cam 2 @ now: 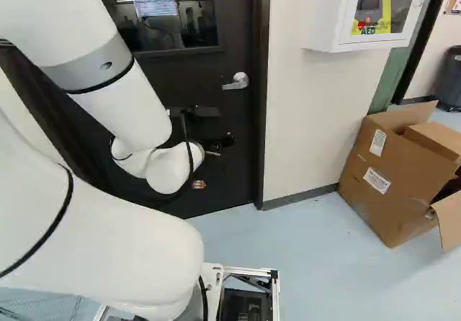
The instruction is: Open the door and move inside
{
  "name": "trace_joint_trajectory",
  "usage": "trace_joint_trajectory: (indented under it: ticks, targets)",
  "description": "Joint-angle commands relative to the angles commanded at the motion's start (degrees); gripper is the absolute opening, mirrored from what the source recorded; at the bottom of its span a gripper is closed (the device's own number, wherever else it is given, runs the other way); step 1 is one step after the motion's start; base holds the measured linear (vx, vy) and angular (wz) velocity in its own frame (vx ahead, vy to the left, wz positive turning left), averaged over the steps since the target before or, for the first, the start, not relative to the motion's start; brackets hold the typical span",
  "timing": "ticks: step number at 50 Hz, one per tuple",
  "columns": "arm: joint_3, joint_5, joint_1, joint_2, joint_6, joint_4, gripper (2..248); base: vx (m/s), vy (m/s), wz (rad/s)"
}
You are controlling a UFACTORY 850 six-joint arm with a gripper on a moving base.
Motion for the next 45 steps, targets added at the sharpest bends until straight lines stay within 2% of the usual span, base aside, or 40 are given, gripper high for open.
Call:
trace_joint_trajectory:
  ticks: [22,45]
  targets:
    - [-1.8,0.0,-0.1,1.6,0.0,0.0,247,0.000,0.000,0.000]
    - [-5.2,0.0,-0.9,1.4,0.0,0.0,247,0.000,0.000,0.000]
